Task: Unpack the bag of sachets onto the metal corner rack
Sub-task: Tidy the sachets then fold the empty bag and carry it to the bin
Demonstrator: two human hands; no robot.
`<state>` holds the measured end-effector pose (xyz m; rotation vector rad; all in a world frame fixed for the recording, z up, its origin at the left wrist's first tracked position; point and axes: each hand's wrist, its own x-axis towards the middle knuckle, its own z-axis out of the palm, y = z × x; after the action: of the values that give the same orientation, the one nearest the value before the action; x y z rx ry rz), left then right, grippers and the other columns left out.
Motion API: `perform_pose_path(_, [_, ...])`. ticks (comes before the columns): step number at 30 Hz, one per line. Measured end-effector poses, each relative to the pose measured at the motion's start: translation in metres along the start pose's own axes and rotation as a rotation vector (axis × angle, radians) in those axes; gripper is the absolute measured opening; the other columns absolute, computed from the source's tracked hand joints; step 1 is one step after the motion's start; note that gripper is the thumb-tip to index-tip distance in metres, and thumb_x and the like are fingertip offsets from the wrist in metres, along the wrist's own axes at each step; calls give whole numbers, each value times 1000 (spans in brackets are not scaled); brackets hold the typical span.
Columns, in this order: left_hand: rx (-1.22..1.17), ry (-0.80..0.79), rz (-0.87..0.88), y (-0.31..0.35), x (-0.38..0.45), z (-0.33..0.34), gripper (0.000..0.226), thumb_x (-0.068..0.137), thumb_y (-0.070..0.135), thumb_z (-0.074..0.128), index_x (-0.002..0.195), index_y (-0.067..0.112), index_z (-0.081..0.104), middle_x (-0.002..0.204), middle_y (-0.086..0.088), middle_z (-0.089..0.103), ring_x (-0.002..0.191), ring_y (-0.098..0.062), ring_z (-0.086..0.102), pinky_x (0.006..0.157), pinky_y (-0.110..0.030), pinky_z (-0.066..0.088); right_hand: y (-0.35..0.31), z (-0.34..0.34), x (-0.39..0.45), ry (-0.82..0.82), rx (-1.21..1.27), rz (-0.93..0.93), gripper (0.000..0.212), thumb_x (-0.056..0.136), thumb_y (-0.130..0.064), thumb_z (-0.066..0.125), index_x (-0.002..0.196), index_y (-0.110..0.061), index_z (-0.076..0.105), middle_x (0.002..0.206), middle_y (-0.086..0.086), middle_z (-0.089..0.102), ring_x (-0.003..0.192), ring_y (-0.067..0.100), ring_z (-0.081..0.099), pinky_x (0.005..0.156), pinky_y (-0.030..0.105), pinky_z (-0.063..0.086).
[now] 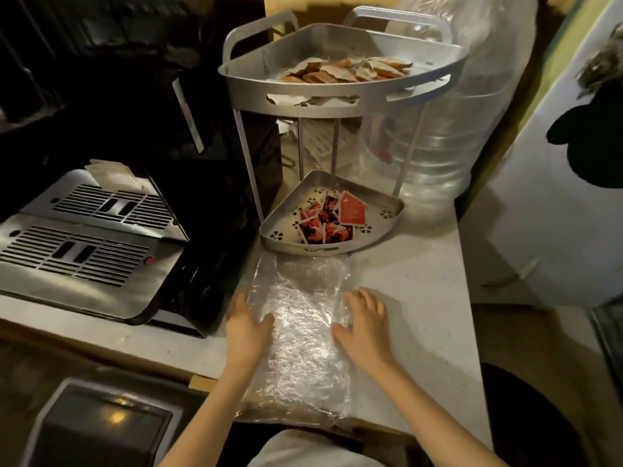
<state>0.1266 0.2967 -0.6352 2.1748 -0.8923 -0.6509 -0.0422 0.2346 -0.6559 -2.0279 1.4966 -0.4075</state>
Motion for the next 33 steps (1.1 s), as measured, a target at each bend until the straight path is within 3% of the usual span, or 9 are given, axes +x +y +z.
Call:
perform_pose_path(6, [-605,-235,-351,6,-1,-18,24,79,-14,55,101,-3,58,88,-14,61,78,-26,61,70,-29,55,2,-13,-1,11,516,63,76,85,-1,56,141,-39,23,85,-2,54,76,20,53,64,31,49])
perform_pose_path(10, [-691,-391,-345,12,-5,-24,34,82,-11,54,92,22,52,83,-7,68,76,-22,58,66,-29,47,5,-33,2,-82,970,291,78,79,6,62,138,-31,24,92,3,62,76,17,58,59,19,53])
perform_pose_path(12, [-723,-477,-348,10,-6,-24,40,84,-9,53,105,24,49,74,-3,67,65,-17,55,58,-29,43,11,-43,6,-146,1131,411,49,77,7,63,119,-14,49,90,4,63,73,14,59,55,15,52])
perform_pose_path(15, [-830,-566,-373,8,-7,-26,66,83,-10,53,138,17,29,82,-7,63,49,-7,62,43,-18,48,17,-58,7,-306,1044,418,18,75,-7,65,92,-4,61,86,3,61,73,9,58,64,18,45])
perform_pose_path(20, [-991,-664,-330,13,-11,-31,79,26,7,89,97,5,55,69,-8,74,60,-13,70,48,-17,53,25,-56,0,-554,873,379,45,73,-21,72,116,-12,60,115,5,66,104,21,60,95,40,45])
perform_pose_path(23, [-998,-684,-355,12,-14,-35,80,22,10,90,94,-1,58,69,-10,74,59,-16,70,45,-18,53,25,-62,2,-535,937,332,35,81,-4,63,115,-14,59,109,16,65,89,24,61,78,35,55])
perform_pose_path(27, [-815,-774,-308,12,-22,-47,39,65,12,78,96,1,57,70,-4,73,60,-13,68,53,-23,56,23,-82,9,-613,892,189,26,82,-8,62,103,-23,65,104,3,67,93,25,58,81,32,50])
perform_pose_path(31, [-575,-745,-180,9,-37,-55,79,35,44,89,105,19,60,84,-4,71,71,-16,65,63,-26,55,33,-100,12,-717,723,130,71,62,-36,80,126,-22,52,102,16,70,84,27,59,68,41,41])
perform_pose_path(33, [-519,-767,-109,12,-47,-54,71,40,48,86,105,33,64,93,-10,67,76,-21,62,65,-27,54,40,-109,13,-751,765,64,57,72,-21,71,125,-21,50,94,13,72,72,15,67,55,28,50])
